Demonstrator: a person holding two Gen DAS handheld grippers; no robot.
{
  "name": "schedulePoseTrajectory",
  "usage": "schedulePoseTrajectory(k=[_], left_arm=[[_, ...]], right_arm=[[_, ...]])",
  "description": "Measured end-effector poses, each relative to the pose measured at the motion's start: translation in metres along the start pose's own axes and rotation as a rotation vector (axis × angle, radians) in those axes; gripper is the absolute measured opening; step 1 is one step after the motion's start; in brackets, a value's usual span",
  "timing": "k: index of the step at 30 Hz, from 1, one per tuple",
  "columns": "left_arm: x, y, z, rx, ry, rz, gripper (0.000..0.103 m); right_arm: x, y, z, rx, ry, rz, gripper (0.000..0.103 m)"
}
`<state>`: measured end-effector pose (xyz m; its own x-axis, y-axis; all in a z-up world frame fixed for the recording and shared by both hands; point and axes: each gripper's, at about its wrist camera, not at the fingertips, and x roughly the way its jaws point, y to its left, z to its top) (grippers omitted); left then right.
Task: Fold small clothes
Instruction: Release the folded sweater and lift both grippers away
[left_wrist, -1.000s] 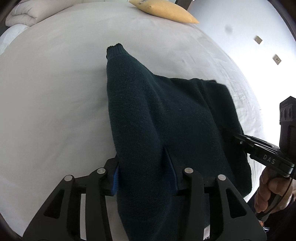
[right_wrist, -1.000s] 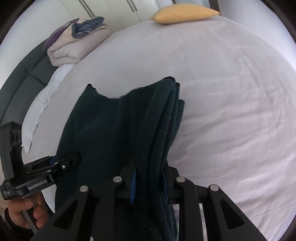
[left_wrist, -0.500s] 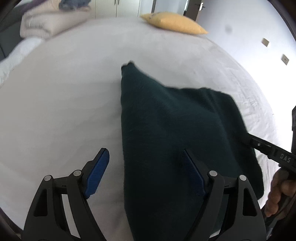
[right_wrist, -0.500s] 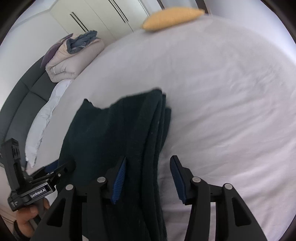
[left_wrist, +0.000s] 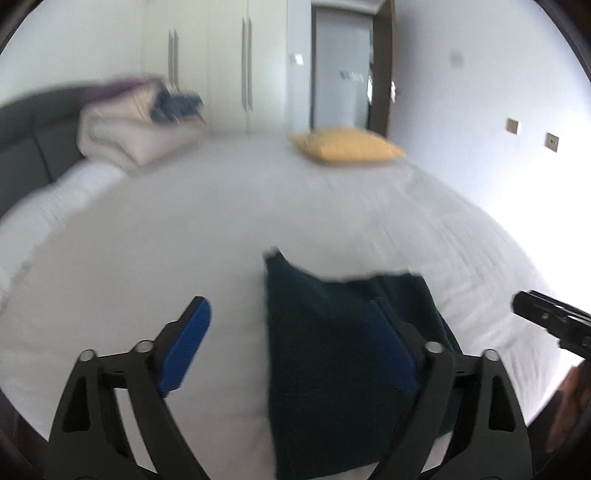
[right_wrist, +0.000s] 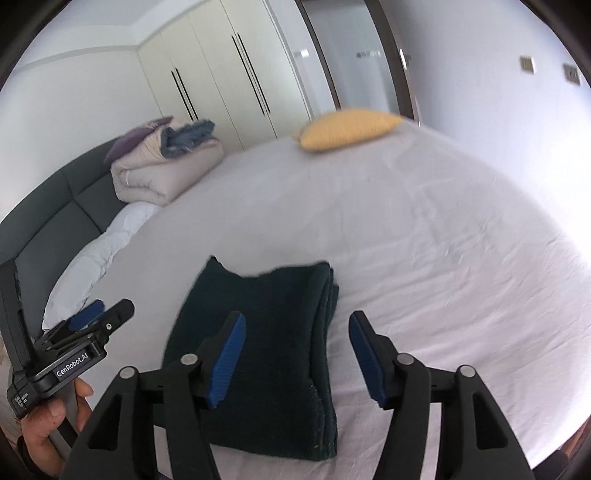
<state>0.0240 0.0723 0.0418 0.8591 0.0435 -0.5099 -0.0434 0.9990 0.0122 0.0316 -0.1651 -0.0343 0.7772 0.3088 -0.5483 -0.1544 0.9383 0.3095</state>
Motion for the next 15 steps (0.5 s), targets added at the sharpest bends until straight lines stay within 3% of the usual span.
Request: schedulePoseTrajectory(k=[3, 4, 5, 7, 10, 11, 15], left_arm=[[-0.046, -0.003, 0.004, 0.022, -0.181, 0.119, 0.103], [-0.064, -0.006, 0.004, 0.027, -0.259, 0.152, 0.103], [-0.077, -0.005, 0.005, 0.028, -0.302, 0.166, 0.103], [-0.102, -0.003, 0.003, 0.019, -0.358, 0.156, 0.103], [-0.122, -0.002, 0.006, 0.026, -0.293, 0.159, 0.103], [-0.123, -0.004, 0.008, 0.045, -0.247, 0.164, 0.103], [-0.132, -0.002, 0.008, 0.035, -0.223, 0.176, 0.103]], right_arm=[[-0.028, 0.009, 0.001, -0.017, -0.082, -0.007, 0.074], [-0.036, 0.011, 0.001, -0.018, -0.116, -0.007, 0.082], [-0.051, 0.014, 0.001, -0.022, -0.175, -0.006, 0.093], [-0.071, 0.018, 0.0, -0.036, -0.258, -0.007, 0.103], [-0.099, 0.03, -0.002, -0.097, -0.376, -0.02, 0.103], [-0.103, 0.033, -0.002, -0.109, -0.387, -0.019, 0.103], [-0.117, 0.044, 0.002, -0.15, -0.372, -0.004, 0.103]])
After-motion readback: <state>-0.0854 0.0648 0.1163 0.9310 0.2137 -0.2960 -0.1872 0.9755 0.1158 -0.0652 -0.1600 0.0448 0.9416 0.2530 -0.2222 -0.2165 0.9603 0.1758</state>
